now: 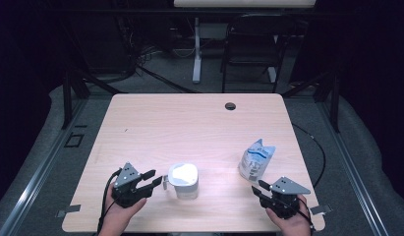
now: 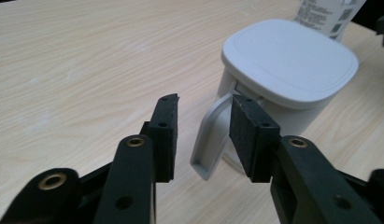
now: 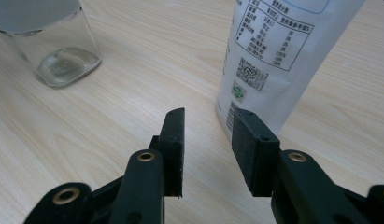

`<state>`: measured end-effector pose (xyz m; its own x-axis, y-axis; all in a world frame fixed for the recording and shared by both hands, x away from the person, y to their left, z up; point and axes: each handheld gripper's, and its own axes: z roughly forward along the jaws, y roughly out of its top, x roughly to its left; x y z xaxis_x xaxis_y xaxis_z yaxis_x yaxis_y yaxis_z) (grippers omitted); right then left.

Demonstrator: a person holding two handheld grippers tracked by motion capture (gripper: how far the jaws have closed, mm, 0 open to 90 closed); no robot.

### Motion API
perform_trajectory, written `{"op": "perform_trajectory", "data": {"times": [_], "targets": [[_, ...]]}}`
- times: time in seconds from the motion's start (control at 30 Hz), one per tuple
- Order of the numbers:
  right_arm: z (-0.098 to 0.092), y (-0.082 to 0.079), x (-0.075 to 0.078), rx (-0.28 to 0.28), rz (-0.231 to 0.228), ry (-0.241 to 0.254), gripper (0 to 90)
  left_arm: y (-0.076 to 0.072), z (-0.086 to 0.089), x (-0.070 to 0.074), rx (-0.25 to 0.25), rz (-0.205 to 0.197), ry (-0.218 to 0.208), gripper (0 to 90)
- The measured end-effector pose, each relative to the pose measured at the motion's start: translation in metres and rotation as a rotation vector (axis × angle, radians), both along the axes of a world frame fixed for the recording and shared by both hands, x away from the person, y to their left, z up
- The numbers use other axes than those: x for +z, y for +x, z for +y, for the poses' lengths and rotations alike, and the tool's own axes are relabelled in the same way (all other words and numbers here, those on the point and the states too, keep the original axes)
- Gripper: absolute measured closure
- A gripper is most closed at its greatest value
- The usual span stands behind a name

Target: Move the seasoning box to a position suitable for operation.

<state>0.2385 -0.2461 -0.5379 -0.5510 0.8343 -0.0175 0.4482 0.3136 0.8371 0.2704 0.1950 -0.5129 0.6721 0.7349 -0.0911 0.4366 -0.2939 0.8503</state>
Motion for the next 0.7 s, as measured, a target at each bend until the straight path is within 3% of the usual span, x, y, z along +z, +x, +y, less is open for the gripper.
{"op": "perform_trajectory", "data": {"times": [0.2, 0.33, 0.47, 0.63, 0.7], "targets": [[0.011, 0.000, 0.001, 0.030, 0.011, 0.002, 64.0, 0.004, -0.005, 0.008, -0.023, -0.001, -0.008, 77.4], [0.016, 0.001, 0.003, 0.048, 0.013, 0.001, 63.9, 0.008, -0.010, 0.012, -0.041, 0.010, -0.023, 81.3], [0.021, 0.001, 0.004, 0.037, 0.016, 0.009, 64.5, 0.008, -0.016, 0.014, -0.045, 0.002, -0.007, 87.0], [0.023, 0.001, 0.005, 0.025, 0.010, 0.019, 64.8, 0.009, -0.021, 0.019, -0.048, -0.013, -0.007, 87.6], [0.025, 0.003, 0.003, -0.007, -0.003, 0.034, 62.0, 0.009, -0.023, 0.021, -0.055, -0.015, -0.008, 87.2]]}}
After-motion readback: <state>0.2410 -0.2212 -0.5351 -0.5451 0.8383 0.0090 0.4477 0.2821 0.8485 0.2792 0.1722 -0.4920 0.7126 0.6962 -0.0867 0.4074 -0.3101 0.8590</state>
